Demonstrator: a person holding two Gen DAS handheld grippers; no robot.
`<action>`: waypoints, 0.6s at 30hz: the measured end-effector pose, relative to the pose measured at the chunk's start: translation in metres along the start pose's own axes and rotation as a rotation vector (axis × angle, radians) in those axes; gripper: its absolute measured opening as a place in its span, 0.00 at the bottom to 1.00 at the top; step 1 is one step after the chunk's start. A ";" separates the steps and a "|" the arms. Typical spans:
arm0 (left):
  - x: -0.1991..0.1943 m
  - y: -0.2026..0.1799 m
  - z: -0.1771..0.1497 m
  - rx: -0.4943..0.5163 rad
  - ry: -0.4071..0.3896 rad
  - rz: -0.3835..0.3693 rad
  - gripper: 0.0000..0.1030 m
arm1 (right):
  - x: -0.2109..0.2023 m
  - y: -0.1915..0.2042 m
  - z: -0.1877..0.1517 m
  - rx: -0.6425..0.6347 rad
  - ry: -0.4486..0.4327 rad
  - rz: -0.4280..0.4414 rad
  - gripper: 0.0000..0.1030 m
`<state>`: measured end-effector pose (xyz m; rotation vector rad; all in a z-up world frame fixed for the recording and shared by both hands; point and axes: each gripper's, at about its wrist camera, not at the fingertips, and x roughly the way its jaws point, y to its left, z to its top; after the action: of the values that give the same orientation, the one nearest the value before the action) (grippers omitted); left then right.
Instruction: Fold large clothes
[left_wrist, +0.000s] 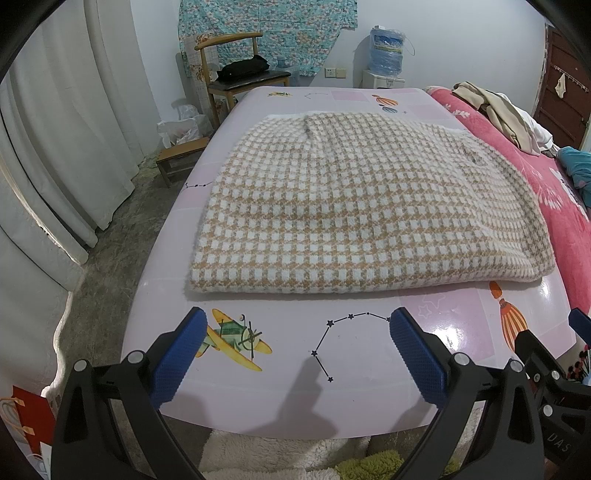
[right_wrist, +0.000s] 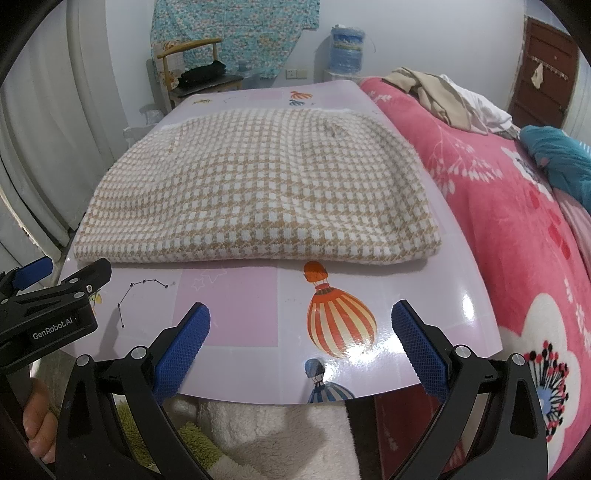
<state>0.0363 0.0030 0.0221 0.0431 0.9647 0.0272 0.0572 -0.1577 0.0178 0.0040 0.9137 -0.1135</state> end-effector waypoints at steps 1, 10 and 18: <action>0.000 0.000 0.000 0.000 0.000 0.000 0.95 | 0.000 0.000 0.000 0.000 0.000 0.000 0.92; 0.000 0.001 0.000 0.000 -0.001 0.000 0.95 | 0.000 0.000 0.000 0.001 0.000 -0.001 0.92; -0.001 0.000 0.000 0.001 -0.001 0.001 0.95 | 0.000 0.000 0.000 -0.002 0.002 0.002 0.92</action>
<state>0.0358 0.0035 0.0225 0.0443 0.9641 0.0283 0.0574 -0.1574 0.0174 0.0027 0.9155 -0.1108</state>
